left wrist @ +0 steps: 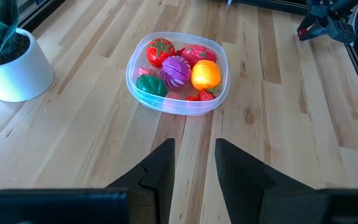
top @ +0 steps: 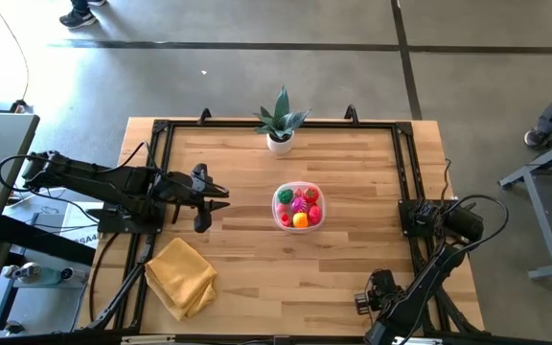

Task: Pick and placing Produce into tupperware
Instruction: Put the cherry into the transparent bin

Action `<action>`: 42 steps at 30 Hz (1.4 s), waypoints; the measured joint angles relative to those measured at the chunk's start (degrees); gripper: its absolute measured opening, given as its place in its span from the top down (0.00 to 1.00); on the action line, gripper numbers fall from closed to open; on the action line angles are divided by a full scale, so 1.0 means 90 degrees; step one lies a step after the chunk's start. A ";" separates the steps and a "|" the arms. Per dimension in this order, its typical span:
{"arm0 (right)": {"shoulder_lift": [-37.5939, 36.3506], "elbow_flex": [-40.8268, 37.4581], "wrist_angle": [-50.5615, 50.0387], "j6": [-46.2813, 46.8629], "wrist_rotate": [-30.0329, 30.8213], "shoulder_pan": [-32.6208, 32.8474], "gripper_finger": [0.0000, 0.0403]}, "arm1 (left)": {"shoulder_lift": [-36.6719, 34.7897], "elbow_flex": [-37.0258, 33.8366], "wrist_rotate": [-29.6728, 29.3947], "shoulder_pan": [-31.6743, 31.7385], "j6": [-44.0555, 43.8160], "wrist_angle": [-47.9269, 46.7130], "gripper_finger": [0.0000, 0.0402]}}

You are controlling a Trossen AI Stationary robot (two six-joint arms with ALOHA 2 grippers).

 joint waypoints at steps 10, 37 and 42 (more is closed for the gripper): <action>0.0000 0.0000 0.0044 -0.0023 0.0054 0.0000 0.66 | 0.0000 0.0000 0.0000 0.0000 0.0000 0.0000 0.74; -0.0005 0.0000 0.0082 -0.0069 0.0122 0.0000 0.82 | 0.0000 0.0000 0.0000 0.0000 0.0000 0.0000 0.74; -0.0012 0.0000 0.0060 -0.0077 0.0150 0.0000 0.82 | 0.0000 0.0000 0.0000 0.0000 0.0000 0.0000 0.74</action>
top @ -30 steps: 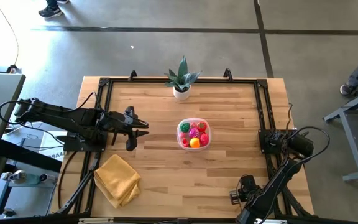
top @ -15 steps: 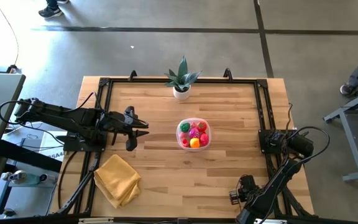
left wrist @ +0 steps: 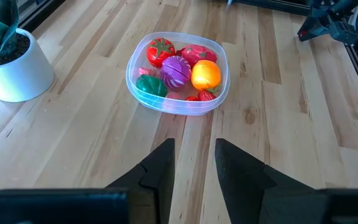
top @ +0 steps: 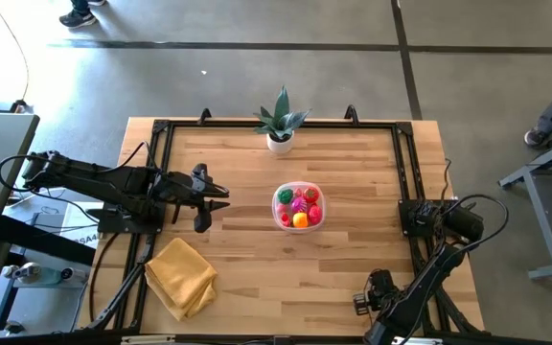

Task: Pick and placing Produce into tupperware
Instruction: Put the cherry into the transparent bin

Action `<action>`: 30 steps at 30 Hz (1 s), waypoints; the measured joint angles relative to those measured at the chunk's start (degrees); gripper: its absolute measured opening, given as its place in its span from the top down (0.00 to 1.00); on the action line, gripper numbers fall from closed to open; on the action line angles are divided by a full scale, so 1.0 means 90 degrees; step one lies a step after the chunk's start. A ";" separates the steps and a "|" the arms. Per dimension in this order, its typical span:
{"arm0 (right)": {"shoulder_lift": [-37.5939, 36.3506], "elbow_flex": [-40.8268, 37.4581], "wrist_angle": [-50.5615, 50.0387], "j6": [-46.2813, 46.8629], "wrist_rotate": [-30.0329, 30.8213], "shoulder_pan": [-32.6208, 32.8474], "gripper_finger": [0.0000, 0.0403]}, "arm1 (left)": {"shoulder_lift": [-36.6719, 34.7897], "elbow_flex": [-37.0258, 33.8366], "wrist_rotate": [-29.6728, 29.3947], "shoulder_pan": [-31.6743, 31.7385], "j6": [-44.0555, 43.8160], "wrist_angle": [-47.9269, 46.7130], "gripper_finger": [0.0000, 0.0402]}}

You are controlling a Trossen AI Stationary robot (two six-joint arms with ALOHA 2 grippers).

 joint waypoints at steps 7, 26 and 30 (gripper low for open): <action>-0.0214 0.0248 -0.0230 -0.0315 0.0873 -0.0030 0.82 | 0.0000 0.0000 0.0000 0.0001 0.0000 0.0000 0.74; -0.0673 0.3700 -0.2394 -0.8320 0.4018 -0.4116 0.82 | 0.0000 0.0000 0.0000 0.0000 0.0000 0.0000 0.74; -0.0673 0.3110 -0.1291 -0.9657 0.3247 -0.5396 0.82 | 0.0000 0.0000 0.0000 0.0000 0.0000 0.0000 0.74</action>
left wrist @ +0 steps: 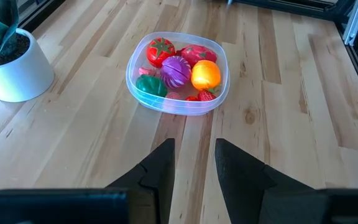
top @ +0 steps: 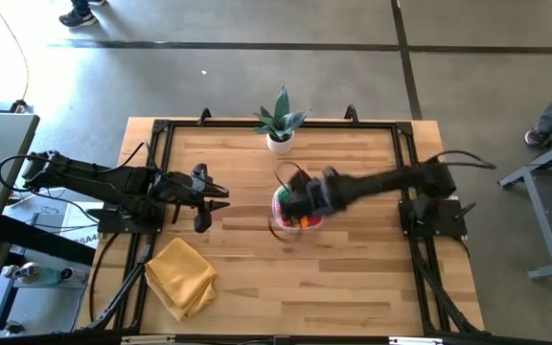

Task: Pick and placing Produce into tupperware
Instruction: Put the cherry into the transparent bin, then return to Home Position

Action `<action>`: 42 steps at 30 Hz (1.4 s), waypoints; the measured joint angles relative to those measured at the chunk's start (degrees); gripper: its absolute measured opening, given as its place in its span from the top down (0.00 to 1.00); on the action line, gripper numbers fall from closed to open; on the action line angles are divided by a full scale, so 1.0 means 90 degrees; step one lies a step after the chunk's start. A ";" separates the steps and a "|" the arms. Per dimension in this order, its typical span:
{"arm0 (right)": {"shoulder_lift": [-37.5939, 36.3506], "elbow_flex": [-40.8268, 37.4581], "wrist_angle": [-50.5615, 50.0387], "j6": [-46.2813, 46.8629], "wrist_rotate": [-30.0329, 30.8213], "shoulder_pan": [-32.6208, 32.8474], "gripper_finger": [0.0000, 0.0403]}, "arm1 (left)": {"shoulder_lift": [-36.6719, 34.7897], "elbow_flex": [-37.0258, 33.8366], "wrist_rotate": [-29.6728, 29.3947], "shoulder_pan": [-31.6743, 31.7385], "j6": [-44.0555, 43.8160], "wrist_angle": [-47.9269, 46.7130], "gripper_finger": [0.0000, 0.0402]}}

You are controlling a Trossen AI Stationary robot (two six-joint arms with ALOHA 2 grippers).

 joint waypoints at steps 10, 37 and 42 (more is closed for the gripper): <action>0.0019 -0.2005 0.3237 -0.1724 -0.2381 -0.1649 0.82 | 0.0002 0.0000 0.0000 0.0000 0.0000 0.0000 0.74; 0.0046 -0.2617 0.3776 -0.2224 -0.2654 -0.1729 0.71 | 0.0002 0.0002 0.0000 0.0000 0.0000 0.0000 0.74; 0.0045 -0.2616 0.3880 -0.2381 -0.2692 -0.1729 0.70 | 0.0002 0.0000 0.0000 0.0000 0.0000 0.0000 0.74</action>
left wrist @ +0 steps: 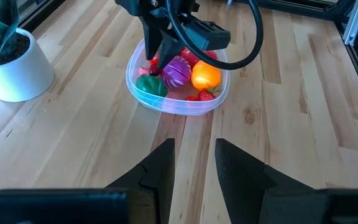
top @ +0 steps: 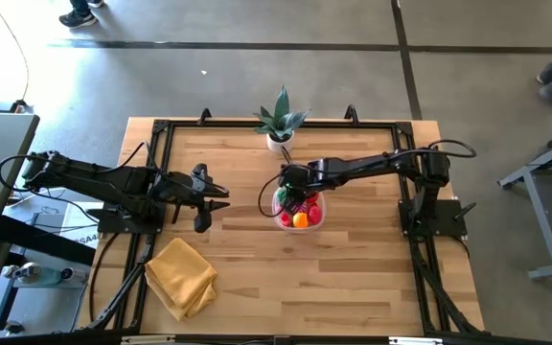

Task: Pick and placing Produce into tupperware
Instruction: Return to Home Position

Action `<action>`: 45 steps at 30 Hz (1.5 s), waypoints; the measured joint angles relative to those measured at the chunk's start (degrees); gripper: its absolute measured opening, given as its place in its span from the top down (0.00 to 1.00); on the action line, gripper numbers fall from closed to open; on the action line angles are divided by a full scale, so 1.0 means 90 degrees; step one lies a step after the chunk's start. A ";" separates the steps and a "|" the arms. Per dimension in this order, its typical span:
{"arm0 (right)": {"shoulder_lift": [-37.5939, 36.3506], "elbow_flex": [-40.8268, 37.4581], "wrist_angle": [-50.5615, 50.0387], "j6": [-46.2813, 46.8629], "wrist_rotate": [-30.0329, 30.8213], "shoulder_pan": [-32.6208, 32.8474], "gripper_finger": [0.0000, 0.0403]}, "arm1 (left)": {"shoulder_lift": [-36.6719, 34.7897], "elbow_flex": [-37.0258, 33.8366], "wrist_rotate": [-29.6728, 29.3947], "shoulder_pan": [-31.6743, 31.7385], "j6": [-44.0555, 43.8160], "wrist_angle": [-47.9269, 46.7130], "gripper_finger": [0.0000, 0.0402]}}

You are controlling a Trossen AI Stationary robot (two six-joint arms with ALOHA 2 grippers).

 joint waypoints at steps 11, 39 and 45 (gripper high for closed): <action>-0.1514 0.0128 -0.0269 -0.0294 0.0015 0.0400 0.70 | 0.0000 0.0000 0.0000 0.0000 0.0000 0.0000 0.74; -0.3924 -0.2445 0.0895 0.2014 0.2293 0.3517 1.00 | 0.0000 0.0000 0.0000 0.0000 0.0000 0.0001 0.74; -0.3929 -0.3407 0.5814 -0.0957 -0.1571 0.1836 1.00 | 0.0000 0.0001 0.0000 0.0000 0.0000 0.0000 0.74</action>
